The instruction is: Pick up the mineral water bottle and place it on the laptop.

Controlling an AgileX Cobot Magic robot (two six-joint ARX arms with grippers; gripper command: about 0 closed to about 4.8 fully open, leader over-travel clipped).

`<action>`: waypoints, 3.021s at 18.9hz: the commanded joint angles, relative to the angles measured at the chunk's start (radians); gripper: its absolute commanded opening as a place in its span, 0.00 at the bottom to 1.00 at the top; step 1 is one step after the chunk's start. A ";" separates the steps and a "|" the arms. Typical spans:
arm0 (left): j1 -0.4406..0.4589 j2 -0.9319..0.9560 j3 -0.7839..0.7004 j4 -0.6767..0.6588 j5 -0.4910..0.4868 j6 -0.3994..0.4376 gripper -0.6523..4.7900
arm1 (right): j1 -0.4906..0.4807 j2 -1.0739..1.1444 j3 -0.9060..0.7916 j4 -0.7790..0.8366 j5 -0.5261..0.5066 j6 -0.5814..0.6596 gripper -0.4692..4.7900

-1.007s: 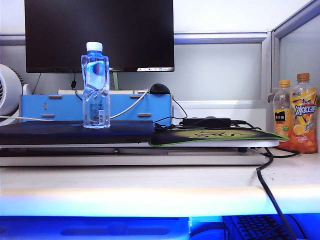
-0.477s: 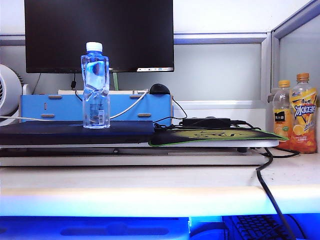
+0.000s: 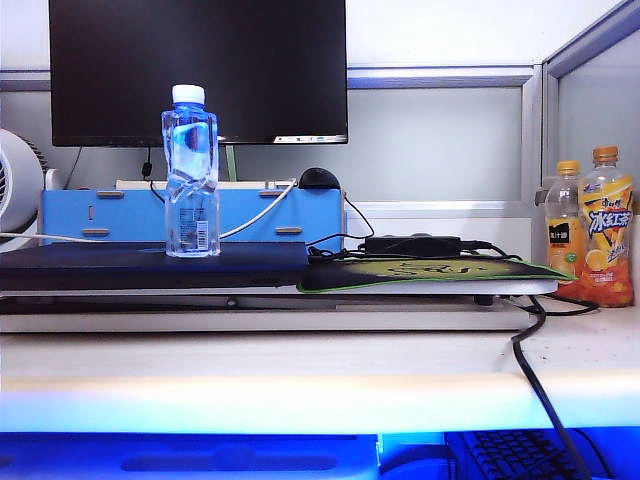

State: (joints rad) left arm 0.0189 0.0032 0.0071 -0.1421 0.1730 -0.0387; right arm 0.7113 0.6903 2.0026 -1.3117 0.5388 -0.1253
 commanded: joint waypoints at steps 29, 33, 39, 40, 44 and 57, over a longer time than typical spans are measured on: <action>0.000 -0.002 0.000 -0.006 0.006 0.001 0.12 | -0.626 -0.685 -1.977 1.093 -0.650 0.034 0.13; 0.000 -0.002 0.000 -0.006 0.006 0.002 0.12 | -0.630 -0.686 -1.977 1.085 -0.550 0.087 0.13; 0.000 -0.002 0.000 -0.006 0.006 0.002 0.12 | -0.721 -0.685 -1.977 1.085 -0.537 0.127 0.13; 0.000 -0.002 0.000 -0.006 0.006 0.002 0.12 | -0.729 -0.685 -1.977 1.085 -0.542 0.127 0.13; 0.000 -0.002 0.000 -0.006 0.006 0.002 0.12 | -0.729 -0.686 -1.977 1.085 -0.541 0.126 0.13; 0.000 -0.002 0.000 -0.006 0.006 0.002 0.12 | -0.729 -0.686 -1.977 1.085 -0.541 0.126 0.13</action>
State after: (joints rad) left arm 0.0189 0.0032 0.0071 -0.1421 0.1730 -0.0387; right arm -0.0177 0.0044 0.0277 -0.2180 -0.0006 -0.0036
